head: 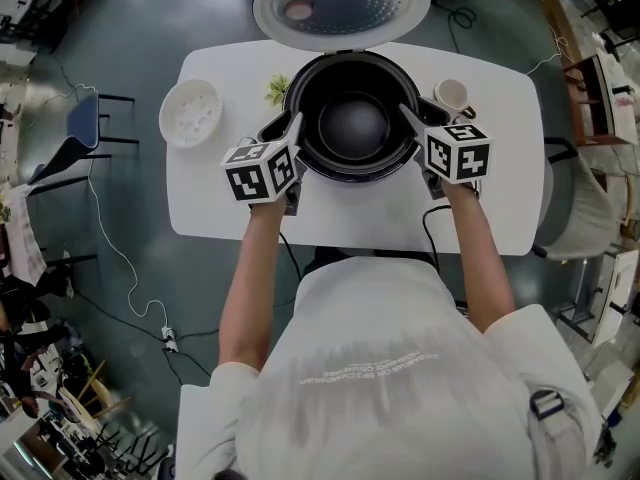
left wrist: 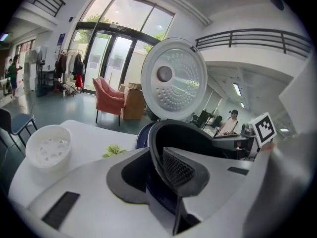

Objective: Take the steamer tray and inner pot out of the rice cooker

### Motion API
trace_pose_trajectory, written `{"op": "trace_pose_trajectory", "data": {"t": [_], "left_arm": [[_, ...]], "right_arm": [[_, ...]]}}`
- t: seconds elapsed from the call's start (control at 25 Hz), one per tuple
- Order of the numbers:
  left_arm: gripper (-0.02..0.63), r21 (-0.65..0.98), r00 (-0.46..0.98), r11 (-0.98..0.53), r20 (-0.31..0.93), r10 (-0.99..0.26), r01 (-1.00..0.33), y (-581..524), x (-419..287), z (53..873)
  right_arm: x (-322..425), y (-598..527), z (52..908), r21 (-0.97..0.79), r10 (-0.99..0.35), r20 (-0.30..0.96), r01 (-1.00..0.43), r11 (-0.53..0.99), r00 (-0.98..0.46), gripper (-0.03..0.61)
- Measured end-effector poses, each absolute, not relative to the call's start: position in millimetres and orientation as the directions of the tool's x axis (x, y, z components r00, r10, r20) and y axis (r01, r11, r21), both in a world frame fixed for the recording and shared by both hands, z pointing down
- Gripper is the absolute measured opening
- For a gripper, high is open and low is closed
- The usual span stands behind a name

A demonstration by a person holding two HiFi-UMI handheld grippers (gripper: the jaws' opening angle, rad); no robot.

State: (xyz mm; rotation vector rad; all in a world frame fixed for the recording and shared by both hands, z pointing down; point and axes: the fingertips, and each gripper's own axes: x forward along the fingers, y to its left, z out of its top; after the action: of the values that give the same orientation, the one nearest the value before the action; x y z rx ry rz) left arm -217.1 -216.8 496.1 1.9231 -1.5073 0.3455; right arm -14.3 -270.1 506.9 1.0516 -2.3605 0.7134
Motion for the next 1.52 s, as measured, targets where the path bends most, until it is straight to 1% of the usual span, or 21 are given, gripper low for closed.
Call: {"op": "trace_pose_trajectory", "data": {"t": [0.24,0.36,0.52,0.64,0.8,1.16,1.4,1.52], "left_arm": [[0.089,0.39,0.311,-0.098,0.533,-0.787,-0.916,-218,-219,488],[0.089,0.449,0.339,-0.1,0.493,-0.801,-0.888,-218,-221,482],[0.089,0.503,0.393,-0.141,0.441,-0.807,-0.853,-218,-218,472],[0.089,0.575,0.441,-0.154,0.402,-0.802,-0.803,-221,-216,466],[0.089,0.711,0.485,-0.139,0.311,-0.817,-0.689,-227,-219,459],[0.09,0.739,0.53,-0.211,0.225,-0.818,-0.64,-230,-222,431],[0.089,0.768,0.576,-0.299,0.11,-0.81,-0.567,-231,-221,395],[0.089,0.753,0.6,-0.35,0.074,-0.797,-0.557,-233,-220,379]], "right_arm": [[-12,-268,498,-0.299,-0.564,0.562,-0.784,0.543,-0.605,0.126],[-13,-268,488,-0.33,-0.581,0.53,-0.781,0.53,-0.618,0.119],[-8,-267,477,-0.346,-0.596,0.503,-0.778,0.525,-0.626,0.118],[-5,-266,471,-0.351,-0.604,0.486,-0.774,0.526,-0.631,0.12],[-4,-265,468,-0.358,-0.615,0.473,-0.775,0.521,-0.632,0.123],[-3,-262,441,-0.42,-0.668,0.384,-0.765,0.489,-0.638,0.121],[-1,-256,408,-0.37,-0.719,0.329,-0.784,0.498,-0.612,0.118],[2,-253,385,-0.342,-0.751,0.285,-0.795,0.502,-0.596,0.112]]}}
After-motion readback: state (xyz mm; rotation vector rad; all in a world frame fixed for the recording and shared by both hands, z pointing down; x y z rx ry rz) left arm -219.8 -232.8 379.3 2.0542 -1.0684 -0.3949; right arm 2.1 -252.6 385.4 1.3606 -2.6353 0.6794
